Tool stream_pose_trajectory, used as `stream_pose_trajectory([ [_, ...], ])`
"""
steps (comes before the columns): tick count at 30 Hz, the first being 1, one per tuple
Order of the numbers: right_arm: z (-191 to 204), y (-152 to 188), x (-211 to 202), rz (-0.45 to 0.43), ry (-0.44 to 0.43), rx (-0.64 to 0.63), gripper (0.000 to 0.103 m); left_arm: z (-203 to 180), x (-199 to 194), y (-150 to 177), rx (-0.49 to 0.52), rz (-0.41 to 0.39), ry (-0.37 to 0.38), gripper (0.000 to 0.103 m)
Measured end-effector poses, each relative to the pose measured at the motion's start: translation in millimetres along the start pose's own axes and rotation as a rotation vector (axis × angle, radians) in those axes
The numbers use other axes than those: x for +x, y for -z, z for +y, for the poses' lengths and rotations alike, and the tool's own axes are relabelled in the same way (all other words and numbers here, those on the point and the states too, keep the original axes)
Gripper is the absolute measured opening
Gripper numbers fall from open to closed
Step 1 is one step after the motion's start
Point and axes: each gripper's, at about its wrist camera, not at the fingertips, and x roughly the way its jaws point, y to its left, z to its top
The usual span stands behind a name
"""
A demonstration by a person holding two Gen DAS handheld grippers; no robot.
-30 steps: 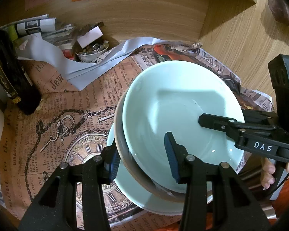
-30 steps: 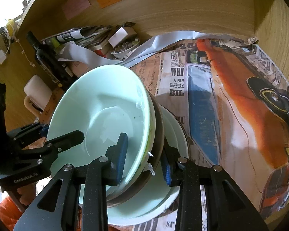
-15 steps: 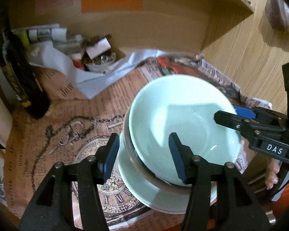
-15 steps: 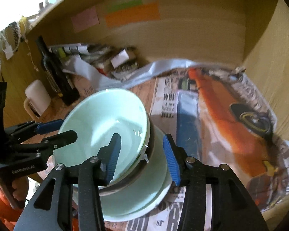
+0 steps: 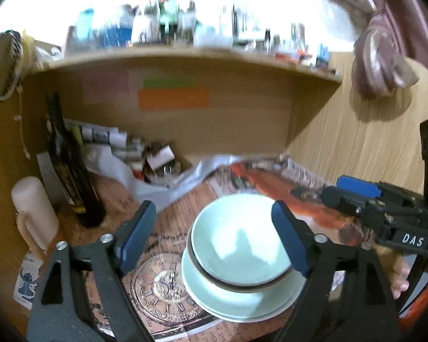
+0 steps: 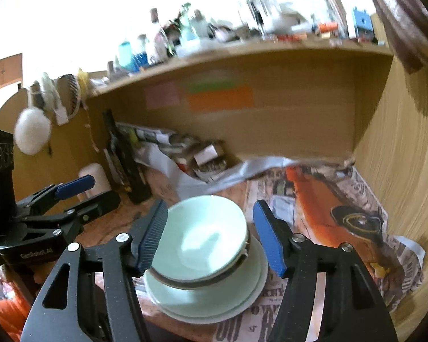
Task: Organize plates and bowls
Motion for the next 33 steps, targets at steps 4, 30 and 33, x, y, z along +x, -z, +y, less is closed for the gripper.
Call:
stream_pose_trajectory([
  [4,7.7,-0.3,-16.7,-0.073,-0.005,-0.011,0.074,-3.7,-20.3,-3.5,-0.001,-0.076,-0.023,0.095],
  [30,14.3,8.8,-38.0,-0.172,-0.027,0.012,0.103,-6.2,-48.6,8.4,-0.020,-0.188,-0.084,0.102],
  [33,15.4,9.5,-36.9,-0.171,-0.027,0.008,0.103,-6.0,-48.2,8.8,-0.019,-0.187,-0.083,0.103],
])
